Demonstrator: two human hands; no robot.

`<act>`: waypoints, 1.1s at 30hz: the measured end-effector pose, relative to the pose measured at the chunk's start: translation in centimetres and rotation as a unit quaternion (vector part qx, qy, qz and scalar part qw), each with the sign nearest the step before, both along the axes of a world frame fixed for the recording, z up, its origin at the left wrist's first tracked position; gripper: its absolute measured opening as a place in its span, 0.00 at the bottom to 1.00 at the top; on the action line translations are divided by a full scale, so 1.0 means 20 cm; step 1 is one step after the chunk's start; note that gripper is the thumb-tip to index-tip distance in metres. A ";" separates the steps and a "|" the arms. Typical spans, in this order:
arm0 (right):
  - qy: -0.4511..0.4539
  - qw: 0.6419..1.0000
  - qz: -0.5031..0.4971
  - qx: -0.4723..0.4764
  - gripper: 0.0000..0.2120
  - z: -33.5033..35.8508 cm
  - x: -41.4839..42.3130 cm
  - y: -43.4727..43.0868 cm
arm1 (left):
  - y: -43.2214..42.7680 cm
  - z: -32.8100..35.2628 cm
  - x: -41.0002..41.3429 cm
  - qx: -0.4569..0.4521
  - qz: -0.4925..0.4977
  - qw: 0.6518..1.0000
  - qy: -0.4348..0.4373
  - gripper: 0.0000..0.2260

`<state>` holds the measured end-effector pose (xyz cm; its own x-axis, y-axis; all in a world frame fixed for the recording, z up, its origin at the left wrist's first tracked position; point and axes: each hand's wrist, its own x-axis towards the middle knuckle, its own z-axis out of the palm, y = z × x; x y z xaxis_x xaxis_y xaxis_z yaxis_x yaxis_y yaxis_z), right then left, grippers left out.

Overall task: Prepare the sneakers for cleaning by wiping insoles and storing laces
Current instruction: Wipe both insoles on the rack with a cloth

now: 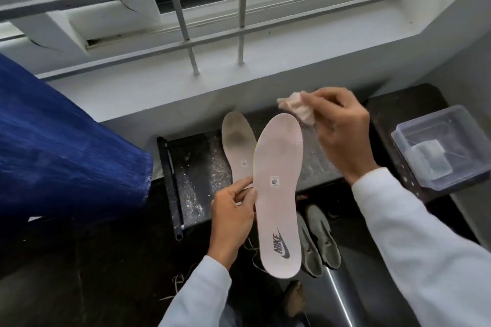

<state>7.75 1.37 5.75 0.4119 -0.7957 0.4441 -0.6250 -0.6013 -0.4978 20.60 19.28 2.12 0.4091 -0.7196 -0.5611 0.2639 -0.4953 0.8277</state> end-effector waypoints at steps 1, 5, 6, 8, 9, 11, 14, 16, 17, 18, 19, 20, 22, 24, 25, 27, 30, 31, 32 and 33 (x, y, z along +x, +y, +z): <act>-0.006 0.999 0.037 0.003 0.15 0.04 -0.02 0.10 | -0.01 0.00 -0.01 -0.001 0.003 1.000 0.001 0.15; 0.125 0.949 0.288 0.039 0.15 -0.01 -0.13 0.40 | -0.05 -0.01 -0.02 -0.008 0.005 1.000 -0.011 0.19; 0.157 0.933 0.322 0.039 0.18 -0.06 -0.15 0.40 | -0.05 0.00 -0.02 -0.007 0.006 1.000 -0.006 0.19; 0.179 0.925 0.335 0.029 0.20 -0.12 -0.16 0.33 | -0.05 0.00 -0.03 -0.008 0.006 1.000 -0.002 0.18; 0.179 0.930 0.321 0.024 0.19 -0.14 -0.15 0.27 | -0.04 0.01 -0.03 -0.008 0.005 1.000 -0.002 0.17; 0.185 0.938 0.295 -0.008 0.18 -0.17 -0.12 0.13 | -0.02 0.02 -0.04 -0.013 0.003 1.000 0.007 0.18; 0.199 0.961 0.187 -0.036 0.12 -0.20 -0.08 -0.09 | -0.01 0.05 -0.04 -0.014 -0.001 1.000 0.027 0.18; 0.219 0.971 0.080 -0.051 0.15 -0.19 -0.07 -0.20 | 0.00 0.05 -0.04 -0.011 -0.006 0.999 0.030 0.18; 0.209 0.976 0.036 -0.049 0.16 -0.17 -0.07 -0.24 | 0.00 0.05 -0.04 -0.009 -0.006 1.000 0.030 0.19; 0.150 0.988 -0.013 -0.019 0.14 -0.12 -0.06 -0.24 | 0.00 0.05 -0.03 -0.006 -0.005 1.000 0.028 0.19; 0.087 0.994 -0.054 -0.023 0.12 -0.06 -0.06 -0.22 | 0.00 0.05 -0.03 -0.005 -0.005 1.000 0.026 0.19; 0.037 0.995 -0.081 -0.034 0.11 0.00 -0.07 -0.17 | -0.01 0.05 -0.03 -0.003 -0.004 1.000 0.024 0.19; -0.013 0.996 -0.072 -0.055 0.13 0.07 -0.07 -0.01 | -0.02 0.05 -0.02 -0.001 0.001 1.000 0.022 0.19; -0.014 0.999 0.016 -0.045 0.13 0.09 -0.09 0.21 | -0.03 0.04 -0.01 -0.002 0.009 1.000 0.020 0.19; 0.006 0.996 0.081 -0.020 0.13 0.08 -0.10 0.31 | -0.04 0.04 -0.01 -0.004 0.011 1.000 0.018 0.18; 0.073 0.974 0.213 0.015 0.13 -0.01 -0.15 0.44 | -0.04 0.03 0.00 -0.007 0.012 1.000 0.015 0.18; 0.136 0.955 0.262 0.021 0.16 -0.15 -0.22 0.44 | -0.03 0.03 0.01 -0.012 0.012 1.000 0.004 0.18; 0.138 0.959 0.247 0.014 0.18 -0.18 -0.23 0.41 | -0.02 0.03 0.00 -0.011 0.010 1.000 0.003 0.18; 0.132 0.966 0.223 0.006 0.18 -0.20 -0.22 0.37 | -0.01 0.03 0.00 -0.007 0.011 1.000 0.007 0.18; 0.128 0.970 0.205 -0.005 0.17 -0.22 -0.20 0.33 | 0.00 0.03 0.00 -0.004 0.012 1.000 0.013 0.19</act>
<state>3.68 7.87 1.39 0.7909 -0.5382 0.2912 -0.4351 -0.8292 -0.3508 20.55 19.26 2.72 0.4117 -0.7144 -0.5658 0.2960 -0.4824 0.8244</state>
